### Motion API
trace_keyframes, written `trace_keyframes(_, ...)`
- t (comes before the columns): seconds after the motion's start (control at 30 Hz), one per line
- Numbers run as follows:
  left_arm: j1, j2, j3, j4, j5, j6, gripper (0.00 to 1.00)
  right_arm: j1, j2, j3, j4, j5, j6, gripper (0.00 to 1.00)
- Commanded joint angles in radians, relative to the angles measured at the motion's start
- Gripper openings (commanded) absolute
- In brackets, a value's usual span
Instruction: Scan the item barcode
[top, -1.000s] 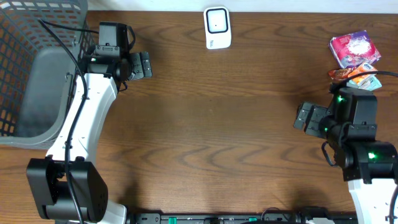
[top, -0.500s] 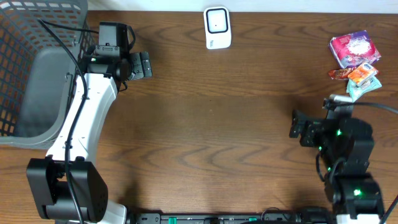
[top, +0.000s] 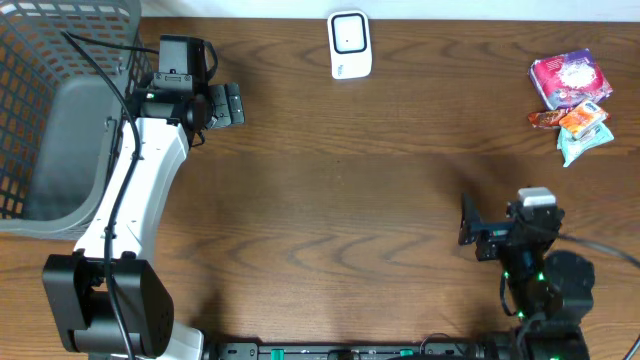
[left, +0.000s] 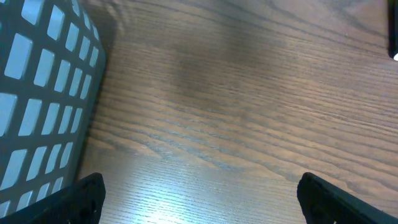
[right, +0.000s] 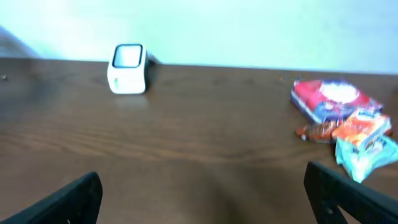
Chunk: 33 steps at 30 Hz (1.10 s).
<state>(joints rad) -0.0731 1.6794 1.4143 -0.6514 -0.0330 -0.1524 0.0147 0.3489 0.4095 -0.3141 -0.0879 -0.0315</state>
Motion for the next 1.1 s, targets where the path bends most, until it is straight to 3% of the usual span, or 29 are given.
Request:
trace_keyframes(0.0,0.005,0.007,-0.003,-0.003,-0.009,0.009,0.98,0.007,-0.074,-0.066,0.045,-0.025,-0.029,0.99)
trace_keyframes(1.07,0.005,0.007,-0.003,-0.003,-0.009,0.009,0.98,0.010,-0.344,-0.313,0.179,-0.026,-0.030,0.99)
